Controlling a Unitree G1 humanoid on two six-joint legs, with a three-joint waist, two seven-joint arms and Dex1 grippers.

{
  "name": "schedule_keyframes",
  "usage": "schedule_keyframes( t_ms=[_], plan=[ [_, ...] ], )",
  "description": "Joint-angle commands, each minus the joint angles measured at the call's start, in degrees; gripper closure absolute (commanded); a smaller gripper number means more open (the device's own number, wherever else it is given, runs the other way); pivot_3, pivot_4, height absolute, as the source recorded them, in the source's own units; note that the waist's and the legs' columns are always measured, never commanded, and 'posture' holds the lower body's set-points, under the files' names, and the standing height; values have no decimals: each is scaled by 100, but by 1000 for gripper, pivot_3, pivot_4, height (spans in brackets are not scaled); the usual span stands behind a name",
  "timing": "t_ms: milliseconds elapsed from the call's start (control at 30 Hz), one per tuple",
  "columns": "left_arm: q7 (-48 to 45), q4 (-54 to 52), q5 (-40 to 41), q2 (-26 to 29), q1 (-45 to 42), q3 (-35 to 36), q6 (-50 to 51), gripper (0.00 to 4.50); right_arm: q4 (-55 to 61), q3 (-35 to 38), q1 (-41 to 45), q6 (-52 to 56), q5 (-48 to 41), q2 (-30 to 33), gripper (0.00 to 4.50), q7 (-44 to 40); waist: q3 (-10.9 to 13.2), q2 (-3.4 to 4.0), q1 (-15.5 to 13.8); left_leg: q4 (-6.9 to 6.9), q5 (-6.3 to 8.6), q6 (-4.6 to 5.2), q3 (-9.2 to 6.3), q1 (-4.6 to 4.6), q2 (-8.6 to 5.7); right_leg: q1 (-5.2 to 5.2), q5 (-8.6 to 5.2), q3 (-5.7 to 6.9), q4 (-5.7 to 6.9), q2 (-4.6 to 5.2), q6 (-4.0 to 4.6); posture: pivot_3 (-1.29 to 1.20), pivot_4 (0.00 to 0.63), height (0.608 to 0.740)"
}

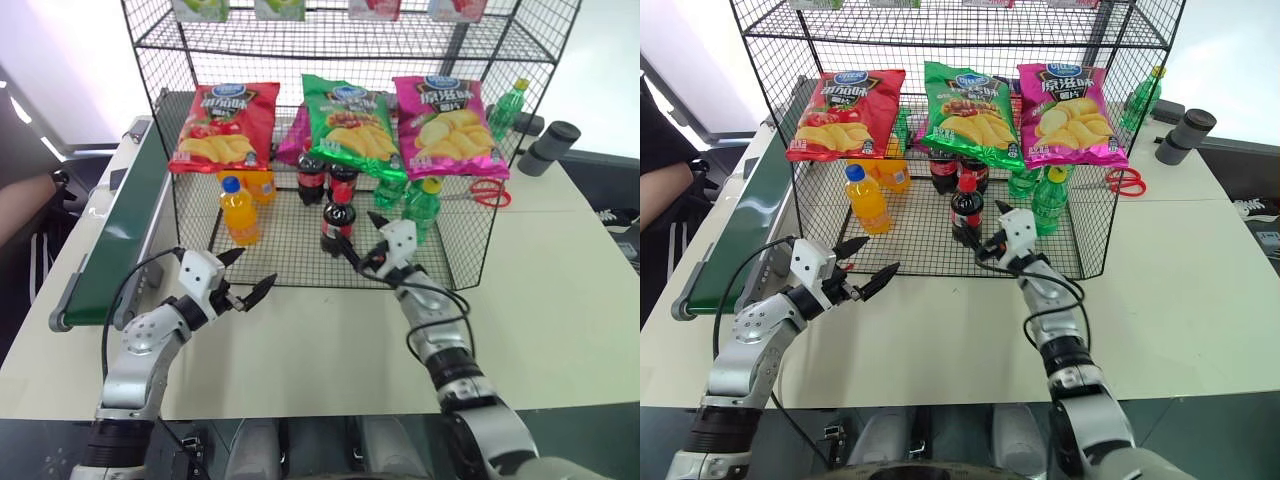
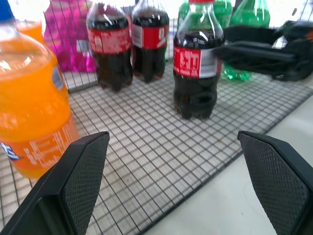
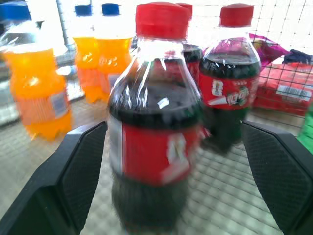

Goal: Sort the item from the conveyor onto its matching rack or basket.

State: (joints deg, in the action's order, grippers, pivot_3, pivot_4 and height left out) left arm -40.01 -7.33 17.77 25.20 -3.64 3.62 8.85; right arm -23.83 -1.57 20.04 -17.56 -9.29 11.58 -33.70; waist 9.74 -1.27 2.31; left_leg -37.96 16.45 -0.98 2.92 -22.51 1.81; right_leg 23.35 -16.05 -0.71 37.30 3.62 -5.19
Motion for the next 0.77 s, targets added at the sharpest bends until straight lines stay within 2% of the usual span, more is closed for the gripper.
schedule_keyframes(
  t_ms=[33, 200, 400, 533, 767],
  plan=[
    [-48, -165, 97, 168, -136, 150, 89, 0, 1414, 11, -556, 558, -393, 546, 48, -597, 1, 1, 11, 1, 0, 0, 0, 1, 0, -1, 0, 0, 0, 0, 0, 0, 150, 740],
    [-231, -150, 186, 495, -159, 305, 218, 0, 2834, 513, -1500, 1549, -1019, 1572, 48, -1029, 1, 10, 8, 1, 0, 0, 0, 7, 2, -4, -1, -3, 1, -1, 2, 0, 150, 740],
    [-520, 201, 257, 852, 12, 564, 120, 0, 3548, 1473, -2201, 2421, -1765, 2363, 48, -1188, 1, 11, -13, 1, 0, 0, -1, 9, 3, -10, -3, -2, -7, 0, 6, 0, 150, 740],
    [-656, 424, 264, 976, 111, 703, 51, 0, 3703, 1892, -2496, 2724, -2020, 2617, 48, -1307, 1, 11, -30, 2, 0, 1, -1, 8, 3, -10, -3, -3, -11, 0, 6, 0, 150, 740],
    [-744, 449, 254, 926, 310, 768, -65, 0, 3730, 1943, -2455, 2843, -1997, 2638, 48, -1323, 0, 10, -63, 2, 0, 1, -1, 7, 2, -11, -11, -3, -13, 3, 20, 0, 150, 740]
  ],
)
